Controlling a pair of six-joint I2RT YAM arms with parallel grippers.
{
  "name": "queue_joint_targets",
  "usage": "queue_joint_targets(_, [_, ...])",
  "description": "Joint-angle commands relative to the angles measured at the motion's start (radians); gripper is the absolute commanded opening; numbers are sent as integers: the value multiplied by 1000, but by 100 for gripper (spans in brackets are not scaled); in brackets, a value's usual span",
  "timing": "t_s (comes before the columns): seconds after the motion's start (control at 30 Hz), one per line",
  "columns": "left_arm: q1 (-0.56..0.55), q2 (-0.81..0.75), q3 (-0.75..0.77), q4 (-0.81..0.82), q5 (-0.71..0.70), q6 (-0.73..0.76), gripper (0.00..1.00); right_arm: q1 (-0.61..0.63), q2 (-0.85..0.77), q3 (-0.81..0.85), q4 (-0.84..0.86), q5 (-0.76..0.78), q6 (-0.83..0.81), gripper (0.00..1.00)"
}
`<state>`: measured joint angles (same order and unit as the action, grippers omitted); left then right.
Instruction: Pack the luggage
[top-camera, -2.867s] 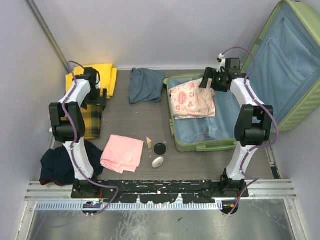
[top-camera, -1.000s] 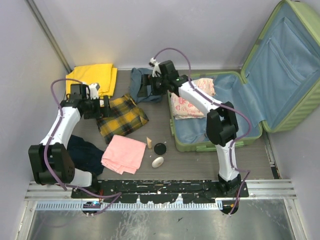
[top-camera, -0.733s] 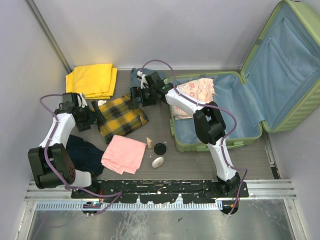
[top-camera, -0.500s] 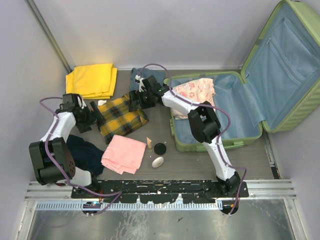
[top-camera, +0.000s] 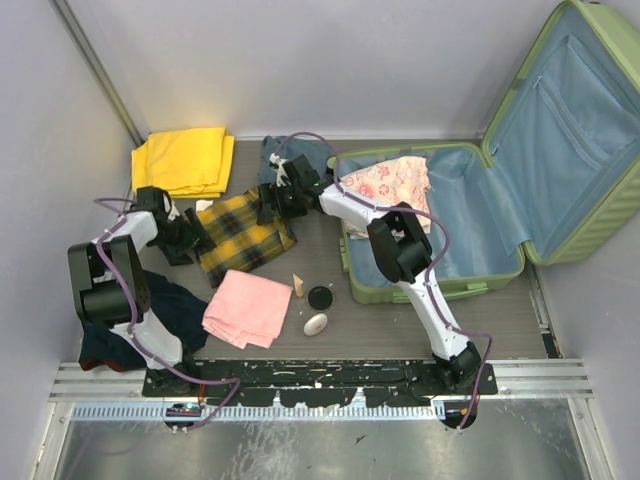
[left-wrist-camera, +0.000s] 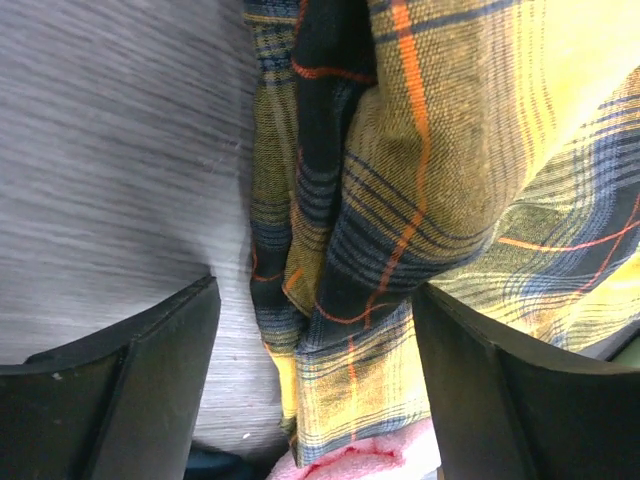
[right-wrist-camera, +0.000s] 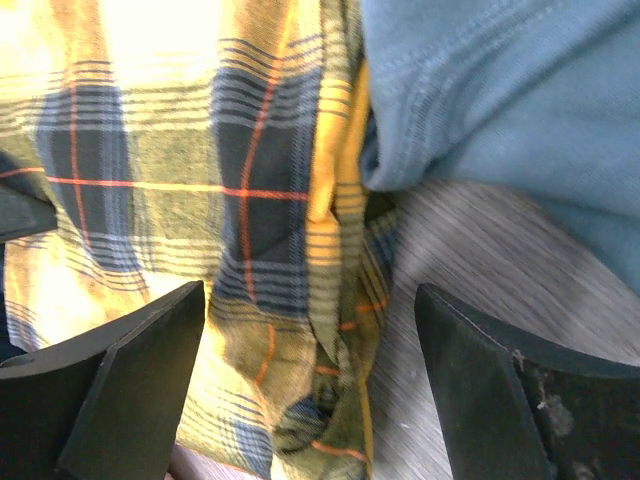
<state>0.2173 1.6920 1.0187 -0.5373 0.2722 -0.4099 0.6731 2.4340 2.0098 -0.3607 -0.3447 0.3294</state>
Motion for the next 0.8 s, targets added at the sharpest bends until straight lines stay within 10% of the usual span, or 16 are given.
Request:
queue_joint_targets(0.0, [3, 52, 20, 88, 68, -37, 75, 21, 51, 30, 37, -80, 42, 87])
queue_joint_targets(0.5, [-36, -8, 129, 131, 157, -29, 0, 33, -31, 164, 48, -125, 32, 1])
queue_joint_targets(0.77, [-105, -161, 269, 120, 158, 3, 0, -33, -192, 181, -10, -116, 15, 1])
